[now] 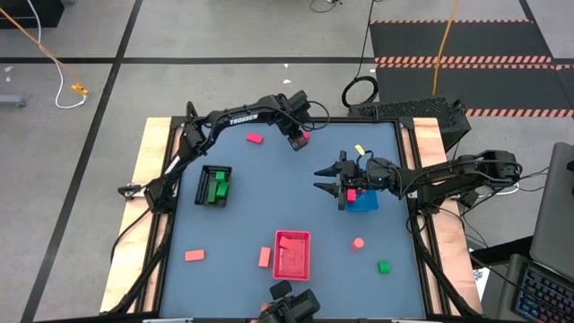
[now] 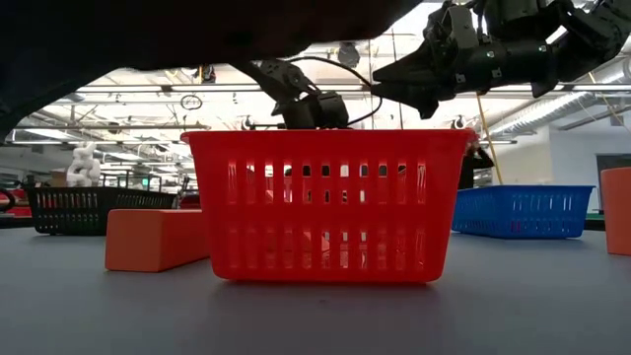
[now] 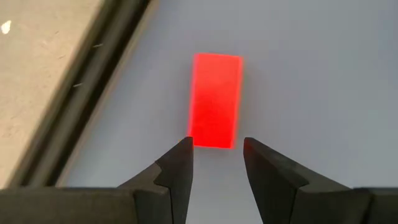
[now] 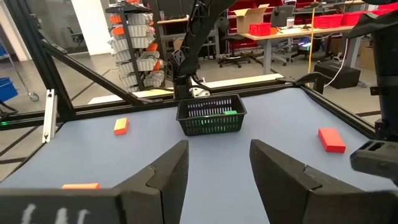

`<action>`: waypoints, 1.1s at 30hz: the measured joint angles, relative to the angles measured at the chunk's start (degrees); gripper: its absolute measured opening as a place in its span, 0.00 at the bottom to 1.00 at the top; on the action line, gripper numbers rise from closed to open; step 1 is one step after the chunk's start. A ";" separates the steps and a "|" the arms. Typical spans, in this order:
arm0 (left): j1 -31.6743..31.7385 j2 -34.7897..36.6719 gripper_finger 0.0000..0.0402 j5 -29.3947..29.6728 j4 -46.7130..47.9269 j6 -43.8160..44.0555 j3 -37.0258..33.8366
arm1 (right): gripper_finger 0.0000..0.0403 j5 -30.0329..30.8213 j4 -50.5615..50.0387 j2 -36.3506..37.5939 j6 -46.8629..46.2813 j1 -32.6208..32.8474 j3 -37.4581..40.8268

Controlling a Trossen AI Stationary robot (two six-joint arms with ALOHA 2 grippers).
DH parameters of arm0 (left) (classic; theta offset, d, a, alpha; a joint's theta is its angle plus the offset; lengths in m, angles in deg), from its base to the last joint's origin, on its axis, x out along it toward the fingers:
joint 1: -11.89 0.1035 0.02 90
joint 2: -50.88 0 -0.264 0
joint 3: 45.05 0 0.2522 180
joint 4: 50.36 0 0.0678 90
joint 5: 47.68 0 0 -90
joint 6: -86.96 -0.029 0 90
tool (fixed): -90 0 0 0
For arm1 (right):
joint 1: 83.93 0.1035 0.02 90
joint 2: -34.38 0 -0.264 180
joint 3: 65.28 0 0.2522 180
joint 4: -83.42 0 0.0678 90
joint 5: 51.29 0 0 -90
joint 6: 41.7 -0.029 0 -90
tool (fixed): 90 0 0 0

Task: Sort & place blocks by color
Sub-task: Put the red block into the blue bin

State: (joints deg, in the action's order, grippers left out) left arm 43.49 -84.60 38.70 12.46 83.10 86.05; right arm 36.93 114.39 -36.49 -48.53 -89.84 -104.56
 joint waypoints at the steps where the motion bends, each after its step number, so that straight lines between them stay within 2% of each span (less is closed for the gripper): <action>1: 0.24 0.00 0.36 0.09 0.26 0.22 0.00 | 0.41 0.00 0.06 0.00 0.00 0.00 0.00; 13: 0.96 0.00 0.36 -1.55 0.52 -0.14 -0.13 | 0.41 0.00 0.69 0.00 0.01 0.00 0.00; 19: 1.02 0.15 0.36 -1.49 2.27 -2.77 -0.01 | 0.41 0.02 -2.31 0.00 0.11 -0.12 0.00; 26: 2.13 6.37 0.36 -3.83 0.60 -6.17 -0.03 | 0.41 0.11 -6.75 0.00 0.04 -1.14 0.00; 30: 3.05 13.51 0.36 -7.58 -7.82 -6.25 -5.28 | 0.41 0.22 -10.46 0.03 0.04 -1.16 0.00; 33: 3.63 21.47 0.36 -9.75 -20.37 -3.86 -16.96 | 0.41 0.37 -13.02 0.07 0.28 -1.71 0.00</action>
State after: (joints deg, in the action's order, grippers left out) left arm 47.12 -63.14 28.95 -7.92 79.24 69.09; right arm 37.29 101.36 -36.43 -48.25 -91.55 -104.56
